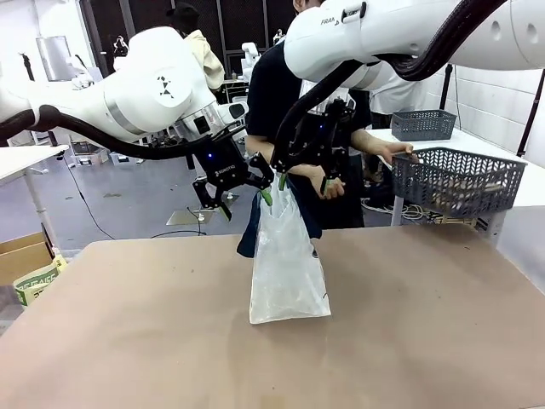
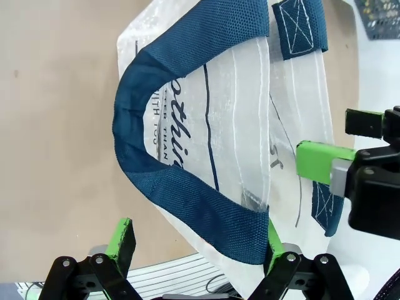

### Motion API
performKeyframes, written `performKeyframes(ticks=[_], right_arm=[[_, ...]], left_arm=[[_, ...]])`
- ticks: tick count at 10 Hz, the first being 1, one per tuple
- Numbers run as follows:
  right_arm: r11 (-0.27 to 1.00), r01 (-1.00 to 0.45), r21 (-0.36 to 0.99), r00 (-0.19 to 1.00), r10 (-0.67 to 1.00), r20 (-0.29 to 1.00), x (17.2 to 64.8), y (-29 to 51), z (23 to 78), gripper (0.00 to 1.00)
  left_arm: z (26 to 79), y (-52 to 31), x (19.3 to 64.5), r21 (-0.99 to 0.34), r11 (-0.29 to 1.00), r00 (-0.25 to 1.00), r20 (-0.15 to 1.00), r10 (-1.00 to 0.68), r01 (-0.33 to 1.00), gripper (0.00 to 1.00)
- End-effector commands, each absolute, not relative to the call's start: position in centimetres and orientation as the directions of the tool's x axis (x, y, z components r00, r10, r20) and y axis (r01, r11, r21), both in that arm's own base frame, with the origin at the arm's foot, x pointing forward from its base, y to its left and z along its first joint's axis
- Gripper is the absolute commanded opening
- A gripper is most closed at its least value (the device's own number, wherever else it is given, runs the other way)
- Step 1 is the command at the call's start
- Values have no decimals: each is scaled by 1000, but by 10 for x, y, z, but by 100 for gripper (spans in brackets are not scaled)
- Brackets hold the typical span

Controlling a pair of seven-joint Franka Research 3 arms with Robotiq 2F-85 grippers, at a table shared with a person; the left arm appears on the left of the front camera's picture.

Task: Transfer purchased items from the store into the shopping bag.
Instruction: Open the Reusable shopping bag in the center of the table.

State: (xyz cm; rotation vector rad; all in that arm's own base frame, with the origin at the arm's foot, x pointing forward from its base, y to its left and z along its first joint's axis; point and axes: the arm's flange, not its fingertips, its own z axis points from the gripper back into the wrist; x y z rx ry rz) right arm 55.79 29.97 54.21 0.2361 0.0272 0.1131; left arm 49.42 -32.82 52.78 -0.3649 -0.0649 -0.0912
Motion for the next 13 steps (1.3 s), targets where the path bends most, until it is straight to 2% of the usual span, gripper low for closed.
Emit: performKeyframes(ticks=[1, 3, 4, 8, 13], right_arm=[[965, -145, 217, 988, 153, -20, 562, 302, 541, 100], [958, -169, 233, 984, 176, -13, 572, 310, 537, 100], [945, -219, 243, 975, 220, 23, 570, 312, 537, 80], [945, -212, 248, 977, 214, 21, 570, 311, 538, 1], [948, -182, 260, 983, 176, 48, 554, 289, 540, 0]], left_arm=[[529, -328, 499, -371, 920, 992, 86, -97, 122, 100], [527, -327, 502, -353, 928, 991, 98, -90, 119, 100], [526, -325, 501, -331, 936, 990, 114, -83, 117, 80], [525, -324, 500, -338, 933, 989, 119, -89, 125, 0], [524, -302, 488, -320, 941, 988, 137, -72, 113, 0]])
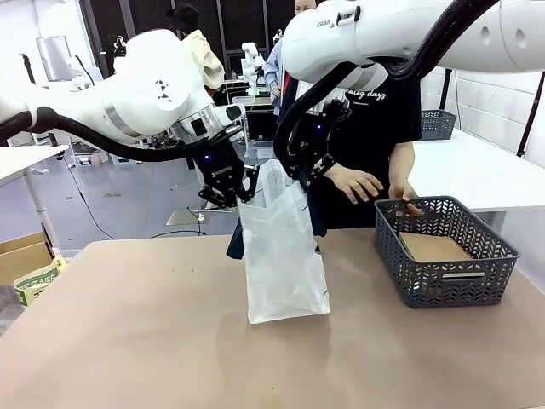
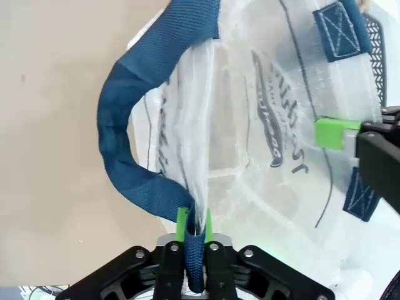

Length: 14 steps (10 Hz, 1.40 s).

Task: Transfer purchased items from the store into the shopping bag.
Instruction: Open the Reusable shopping bag in the center of the table.

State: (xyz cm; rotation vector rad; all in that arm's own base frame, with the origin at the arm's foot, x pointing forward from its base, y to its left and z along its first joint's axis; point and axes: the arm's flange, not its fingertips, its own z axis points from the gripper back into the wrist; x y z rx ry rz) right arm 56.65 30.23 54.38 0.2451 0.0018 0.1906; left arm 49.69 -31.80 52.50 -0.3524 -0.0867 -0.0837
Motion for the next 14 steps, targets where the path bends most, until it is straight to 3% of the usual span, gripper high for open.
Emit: performKeyframes(ticks=[1, 3, 9, 14], right_arm=[[952, -172, 254, 985, 163, 57, 549, 281, 542, 0], [955, -188, 229, 981, 172, 85, 545, 270, 544, 0], [889, -455, 57, 873, 432, 226, 533, 265, 544, 0], [883, -467, 44, 868, 448, 216, 527, 251, 539, 0]], left_arm=[[526, -293, 485, -311, 945, 987, 149, -62, 106, 0], [530, -272, 480, -277, 957, 985, 167, -46, 91, 0], [530, -246, 463, -47, 972, 947, 244, -211, 229, 0], [536, -229, 462, 5, 960, 922, 275, -271, 281, 0]])
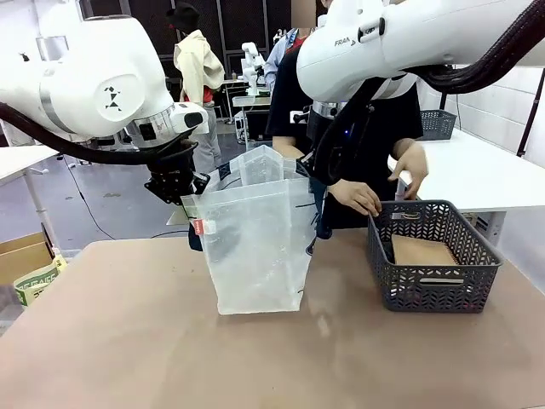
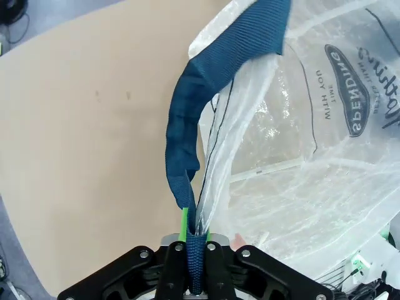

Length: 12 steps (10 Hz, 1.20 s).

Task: Transfer purchased items from the store into the shopping bag.
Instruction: Open the Reusable shopping bag in the center of the table.

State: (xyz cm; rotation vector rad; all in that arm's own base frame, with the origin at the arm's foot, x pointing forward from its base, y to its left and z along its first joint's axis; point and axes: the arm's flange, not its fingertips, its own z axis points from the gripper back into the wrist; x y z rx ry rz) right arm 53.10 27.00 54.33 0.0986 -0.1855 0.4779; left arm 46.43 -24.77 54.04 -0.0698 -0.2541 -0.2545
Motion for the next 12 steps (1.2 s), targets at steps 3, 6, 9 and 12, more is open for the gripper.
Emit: performKeyframes(ticks=[3, 6, 9, 12], right_arm=[[893, -448, 49, 877, 428, 219, 524, 243, 541, 0], [909, -412, 60, 895, 392, 211, 521, 231, 545, 0], [924, -378, 60, 909, 358, 215, 518, 219, 545, 0], [922, -382, 59, 906, 362, 221, 521, 222, 543, 0]], left_arm=[[531, -220, 461, 8, 951, 919, 254, -301, 310, 0], [527, -209, 456, 10, 958, 932, 228, -282, 287, 0], [531, -200, 453, 14, 965, 936, 240, -259, 263, 0], [526, -206, 454, 12, 961, 940, 204, -273, 276, 0]])
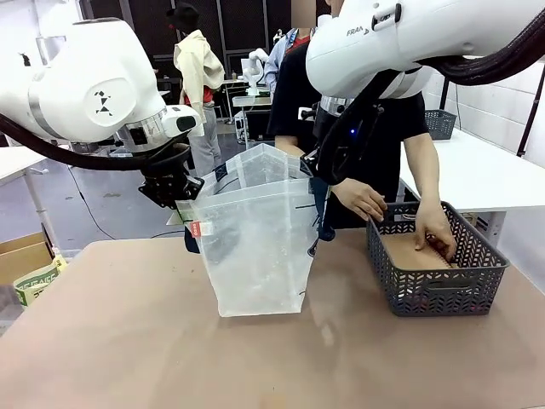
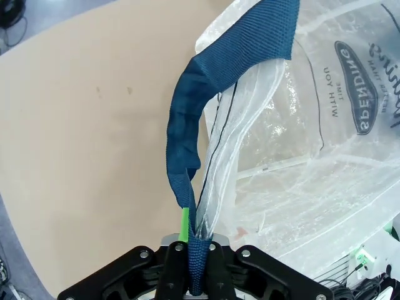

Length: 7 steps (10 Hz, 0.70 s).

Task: Transfer purchased items from the store into the shopping bag.
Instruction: Open the Reusable shopping bag in the center of the table.

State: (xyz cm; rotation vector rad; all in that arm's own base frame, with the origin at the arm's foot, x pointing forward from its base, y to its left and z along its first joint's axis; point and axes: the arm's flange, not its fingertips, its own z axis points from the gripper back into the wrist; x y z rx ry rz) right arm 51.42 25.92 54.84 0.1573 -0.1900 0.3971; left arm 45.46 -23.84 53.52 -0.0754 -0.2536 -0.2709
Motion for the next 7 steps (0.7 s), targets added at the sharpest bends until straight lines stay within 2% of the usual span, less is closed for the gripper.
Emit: performKeyframes(ticks=[1, 7], right_arm=[[910, -398, 115, 905, 369, 211, 514, 259, 549, 0], [910, -398, 115, 905, 369, 211, 514, 259, 549, 0]], left_arm=[[538, -238, 455, -37, 961, 930, 265, -255, 274, 0], [538, -238, 455, -37, 961, 930, 265, -255, 274, 0]])
